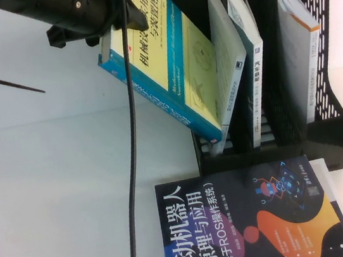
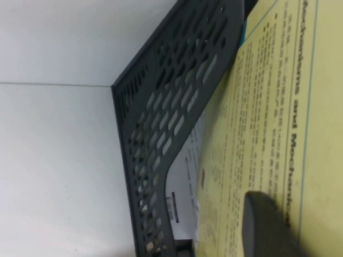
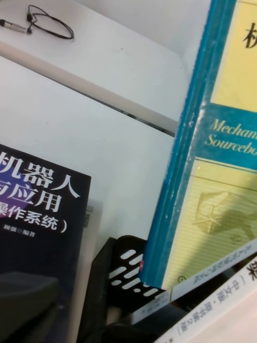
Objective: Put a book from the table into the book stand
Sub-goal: Place the book on the book shelf
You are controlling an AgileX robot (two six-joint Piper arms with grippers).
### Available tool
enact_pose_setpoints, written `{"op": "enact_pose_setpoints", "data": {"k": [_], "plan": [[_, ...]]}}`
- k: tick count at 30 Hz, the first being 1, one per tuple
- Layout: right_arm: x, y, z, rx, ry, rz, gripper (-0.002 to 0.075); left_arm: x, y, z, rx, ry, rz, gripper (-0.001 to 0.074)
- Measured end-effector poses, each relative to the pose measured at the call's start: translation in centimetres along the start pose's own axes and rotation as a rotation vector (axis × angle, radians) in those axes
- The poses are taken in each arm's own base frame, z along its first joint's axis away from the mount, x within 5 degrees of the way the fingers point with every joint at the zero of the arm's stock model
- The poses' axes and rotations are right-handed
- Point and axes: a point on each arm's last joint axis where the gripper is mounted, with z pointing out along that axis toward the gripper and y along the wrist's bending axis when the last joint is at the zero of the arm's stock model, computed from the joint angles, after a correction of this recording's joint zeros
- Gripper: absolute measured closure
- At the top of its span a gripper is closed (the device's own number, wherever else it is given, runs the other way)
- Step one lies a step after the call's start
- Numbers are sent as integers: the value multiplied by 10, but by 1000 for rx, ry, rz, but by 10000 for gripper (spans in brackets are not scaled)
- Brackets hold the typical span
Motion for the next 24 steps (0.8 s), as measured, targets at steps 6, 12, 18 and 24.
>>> {"op": "enact_pose_setpoints", "data": {"k": [6,12,18,24], "plan": [[0,0,0,-4,1,0,722,5,-4,3,-67,-16,31,540],[0,0,0,-3,2,49,722,5,-9,-1,-116,-29,45,540],[-13,10,-4,1,19,3,722,5,-8,-1,-128,-32,57,540],[-45,36,-18,60,36,-132,722,5,-10,5,-123,-35,78,540]]}}
